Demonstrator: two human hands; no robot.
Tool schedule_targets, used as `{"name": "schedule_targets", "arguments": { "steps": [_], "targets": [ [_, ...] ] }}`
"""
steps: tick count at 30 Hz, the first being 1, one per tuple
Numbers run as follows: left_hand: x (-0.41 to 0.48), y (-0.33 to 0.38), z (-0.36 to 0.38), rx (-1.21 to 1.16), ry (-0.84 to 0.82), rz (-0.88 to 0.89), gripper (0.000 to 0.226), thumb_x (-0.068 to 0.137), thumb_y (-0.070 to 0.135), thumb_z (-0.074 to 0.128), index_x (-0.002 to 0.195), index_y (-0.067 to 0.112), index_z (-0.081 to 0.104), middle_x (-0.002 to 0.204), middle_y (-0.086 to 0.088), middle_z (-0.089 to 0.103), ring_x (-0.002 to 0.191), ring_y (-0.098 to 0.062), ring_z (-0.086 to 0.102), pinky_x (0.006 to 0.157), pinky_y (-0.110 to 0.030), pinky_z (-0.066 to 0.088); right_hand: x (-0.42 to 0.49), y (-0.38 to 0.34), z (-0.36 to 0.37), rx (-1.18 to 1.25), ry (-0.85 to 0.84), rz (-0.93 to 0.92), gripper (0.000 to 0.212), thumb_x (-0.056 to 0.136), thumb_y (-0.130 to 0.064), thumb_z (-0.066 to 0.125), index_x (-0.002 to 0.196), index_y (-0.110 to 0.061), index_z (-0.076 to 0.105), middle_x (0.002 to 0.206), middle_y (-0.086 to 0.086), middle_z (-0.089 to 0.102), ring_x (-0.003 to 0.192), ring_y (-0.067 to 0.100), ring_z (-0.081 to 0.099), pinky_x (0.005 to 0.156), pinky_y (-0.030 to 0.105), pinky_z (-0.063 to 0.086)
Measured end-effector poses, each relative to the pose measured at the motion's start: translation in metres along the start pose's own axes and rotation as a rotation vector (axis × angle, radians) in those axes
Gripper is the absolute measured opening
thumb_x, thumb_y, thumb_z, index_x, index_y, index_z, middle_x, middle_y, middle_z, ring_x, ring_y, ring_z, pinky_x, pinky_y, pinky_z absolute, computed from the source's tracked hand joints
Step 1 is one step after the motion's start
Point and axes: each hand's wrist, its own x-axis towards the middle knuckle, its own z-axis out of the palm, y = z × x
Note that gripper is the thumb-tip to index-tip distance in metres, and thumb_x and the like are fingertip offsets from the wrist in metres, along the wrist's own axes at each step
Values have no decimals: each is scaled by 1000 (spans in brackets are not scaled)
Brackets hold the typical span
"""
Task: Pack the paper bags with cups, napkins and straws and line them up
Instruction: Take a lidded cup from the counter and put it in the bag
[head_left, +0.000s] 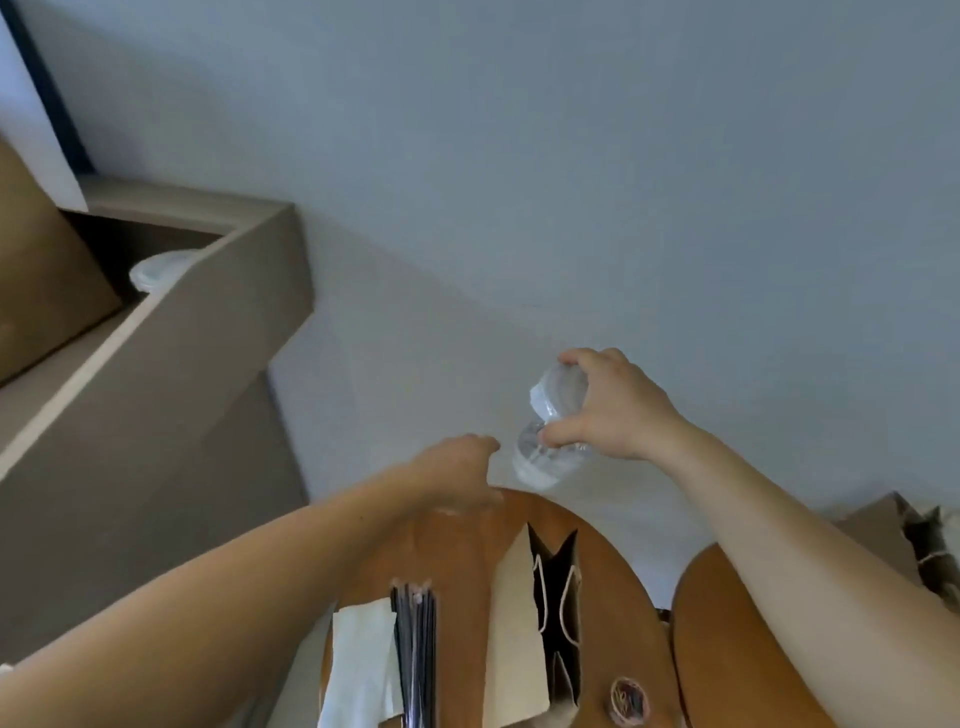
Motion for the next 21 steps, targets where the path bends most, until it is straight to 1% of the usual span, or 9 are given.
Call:
{"name": "schedule_targets", "arguments": {
  "steps": [2,4,6,8,10,12,15,18,21],
  "targets": [
    [3,6,45,9,-202,-15,67,79,41,73,136,18,47,125,-2,59,108,-24,61,90,-36,52,-4,21,21,44,-9,64,104,52,-57,79,143,-36,34,135,-7,38,121,18,44,82,34,42],
    [3,10,84,21,-358,-40,55,77,49,74,116,16,53,98,-1,60,85,-19,61,77,-32,54,-6,38,43,72,-6,111,101,53,-55,79,142,-35,34,133,-7,39,119,18,44,80,33,41],
    [1,14,114,6,-421,-86,68,76,57,71,125,16,49,113,-4,61,99,-23,60,86,-36,52,-7,52,64,78,-14,145,100,55,-55,78,142,-34,33,133,-5,39,121,19,43,82,34,42],
    [0,17,138,-38,-410,-148,80,77,60,69,137,14,42,126,-5,58,112,-26,58,95,-40,51,-9,62,81,70,-32,176,101,55,-54,78,143,-34,33,135,-5,38,123,21,42,84,35,42],
    [0,20,155,-85,-384,-199,74,79,61,65,132,13,45,117,-4,60,106,-25,60,93,-40,52,-10,70,96,68,-52,197,100,54,-51,77,143,-35,33,135,-5,38,124,21,41,84,34,41],
    [2,22,166,-133,-357,-250,61,82,60,59,120,13,51,106,-3,62,98,-24,63,89,-40,54,-14,76,108,65,-83,209,99,54,-48,75,142,-34,32,135,-5,37,124,21,40,83,34,41],
    [7,16,177,-282,-311,-336,31,89,47,55,89,16,56,81,-2,60,81,-24,65,76,-36,55,-22,85,119,8,-131,185,97,56,-47,72,143,-33,30,135,-3,37,124,23,40,82,35,42],
    [12,6,185,-533,-309,-421,23,94,31,53,90,10,62,82,-11,66,78,-25,70,77,-35,59,-32,94,123,-106,-155,80,96,59,-52,72,142,-32,29,136,-2,36,124,24,40,81,35,45],
    [14,-1,189,-607,-293,-488,21,95,24,50,91,7,62,73,-10,63,70,-26,68,71,-35,60,-41,99,127,-198,-197,-128,95,60,-59,66,142,-33,26,138,-4,33,126,24,37,86,34,46]
  ]
}}
